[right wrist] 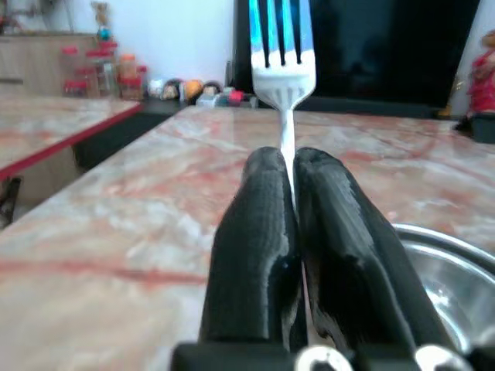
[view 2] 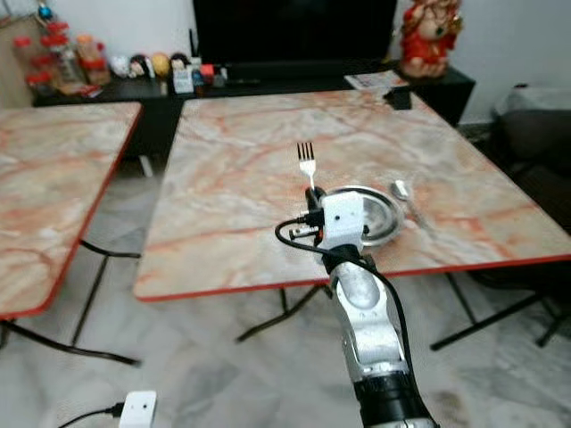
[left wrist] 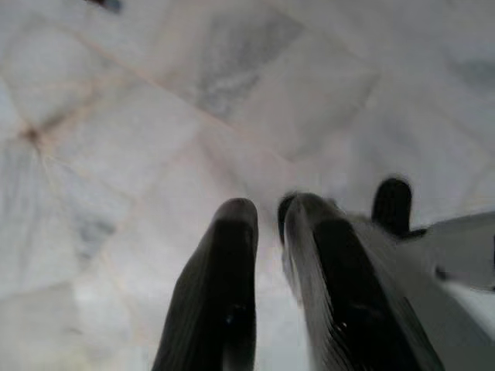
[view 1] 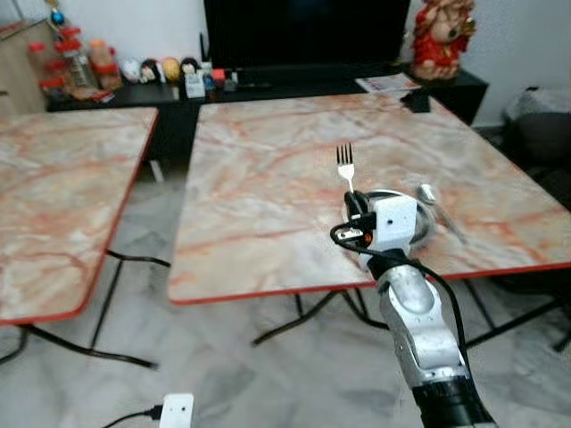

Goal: Setting the table

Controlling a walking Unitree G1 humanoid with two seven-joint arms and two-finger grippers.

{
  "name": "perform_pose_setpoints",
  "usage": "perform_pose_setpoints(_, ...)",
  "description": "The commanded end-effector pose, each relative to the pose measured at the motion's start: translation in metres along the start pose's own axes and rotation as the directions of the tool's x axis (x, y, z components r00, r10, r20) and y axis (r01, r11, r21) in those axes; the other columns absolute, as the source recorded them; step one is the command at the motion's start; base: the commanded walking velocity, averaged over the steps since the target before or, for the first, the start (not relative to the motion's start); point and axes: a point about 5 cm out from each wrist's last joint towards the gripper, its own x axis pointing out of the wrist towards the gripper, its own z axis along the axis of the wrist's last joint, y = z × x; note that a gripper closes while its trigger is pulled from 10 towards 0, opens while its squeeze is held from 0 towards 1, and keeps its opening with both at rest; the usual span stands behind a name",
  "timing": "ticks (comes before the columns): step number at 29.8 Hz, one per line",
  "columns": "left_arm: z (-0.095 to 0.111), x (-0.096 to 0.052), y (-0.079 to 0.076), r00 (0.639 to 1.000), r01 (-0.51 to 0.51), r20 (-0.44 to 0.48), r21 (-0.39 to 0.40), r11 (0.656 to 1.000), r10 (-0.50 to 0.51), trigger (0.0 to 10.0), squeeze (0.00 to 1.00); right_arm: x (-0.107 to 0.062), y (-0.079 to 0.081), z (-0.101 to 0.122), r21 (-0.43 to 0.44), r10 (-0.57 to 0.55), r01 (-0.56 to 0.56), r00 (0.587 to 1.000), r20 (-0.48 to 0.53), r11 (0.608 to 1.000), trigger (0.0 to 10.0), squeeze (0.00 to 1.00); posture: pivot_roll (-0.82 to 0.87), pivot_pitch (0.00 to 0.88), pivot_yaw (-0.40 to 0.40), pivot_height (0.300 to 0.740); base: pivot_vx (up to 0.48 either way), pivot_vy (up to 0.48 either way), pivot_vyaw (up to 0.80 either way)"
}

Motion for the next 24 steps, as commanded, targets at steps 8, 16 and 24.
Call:
perform_pose_setpoints(8,0.0058,0.001,-0.0008,1.0,0.002,0.017,0.019,1.0,-0.003,10.0,0.0,0.0032,-0.0065,0.0076,-0.02,-0.011,0.011,1.0,0.027,1.0,10.0,0.0,-0.12,0.0,0.028,0.74,0.0,-0.41,0.0)
perform_pose_setpoints(16,0.0057,0.001,-0.0017,1.0,0.013,0.015,0.038,0.999,-0.013,10.0,0.0,0.0021,-0.009,0.0072,-0.024,-0.022,0.023,0.999,0.029,0.999,10.0,0.0,-0.12,0.0,0.035,0.74,0.0,-0.369,0.0)
perform_pose_setpoints(24,0.0054,0.0007,-0.0011,1.0,0.021,0.022,0.011,1.0,-0.021,10.0,0.0,0.0024,-0.0118,0.0065,-0.027,-0.036,0.036,0.999,0.028,0.999,10.0,0.0,-0.12,0.0,0.04,0.74,0.0,0.0,0.0)
